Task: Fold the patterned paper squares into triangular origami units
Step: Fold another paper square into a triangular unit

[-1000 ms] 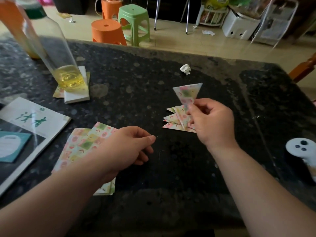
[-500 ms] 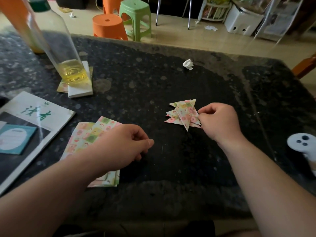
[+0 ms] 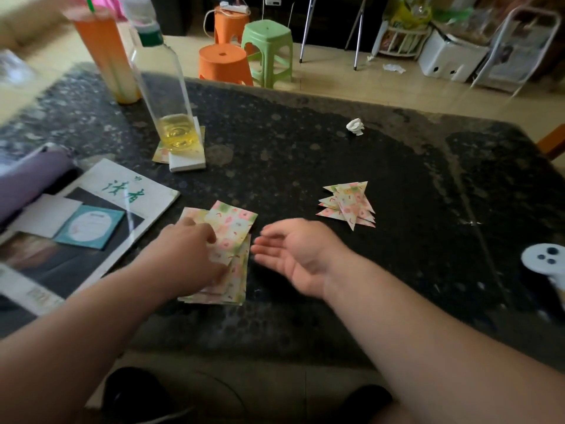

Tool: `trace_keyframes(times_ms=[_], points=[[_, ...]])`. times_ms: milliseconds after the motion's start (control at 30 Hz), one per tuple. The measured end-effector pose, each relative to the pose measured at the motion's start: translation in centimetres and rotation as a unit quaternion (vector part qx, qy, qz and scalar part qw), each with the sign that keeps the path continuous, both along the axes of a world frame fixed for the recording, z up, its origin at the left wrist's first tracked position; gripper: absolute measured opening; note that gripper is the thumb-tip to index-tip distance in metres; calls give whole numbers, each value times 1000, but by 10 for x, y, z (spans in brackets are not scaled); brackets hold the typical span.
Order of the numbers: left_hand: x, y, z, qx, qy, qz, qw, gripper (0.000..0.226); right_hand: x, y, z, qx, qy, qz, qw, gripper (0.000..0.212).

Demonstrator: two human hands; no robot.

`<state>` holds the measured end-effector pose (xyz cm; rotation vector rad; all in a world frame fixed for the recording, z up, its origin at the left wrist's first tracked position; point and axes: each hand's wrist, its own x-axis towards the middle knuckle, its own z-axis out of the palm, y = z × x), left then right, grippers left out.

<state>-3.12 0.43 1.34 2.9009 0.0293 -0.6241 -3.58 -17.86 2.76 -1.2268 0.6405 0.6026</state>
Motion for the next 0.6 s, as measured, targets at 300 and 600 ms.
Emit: trace_keyframes(times_ms=[300,600], points=[[-22,0,-11,17,-54,-58,997,47,-12,61,-4,-33,23,-10,999,10],[-27,-1,-9,13,-70,-71,995,46,-11,64,2,-20,28,-100,994,12]])
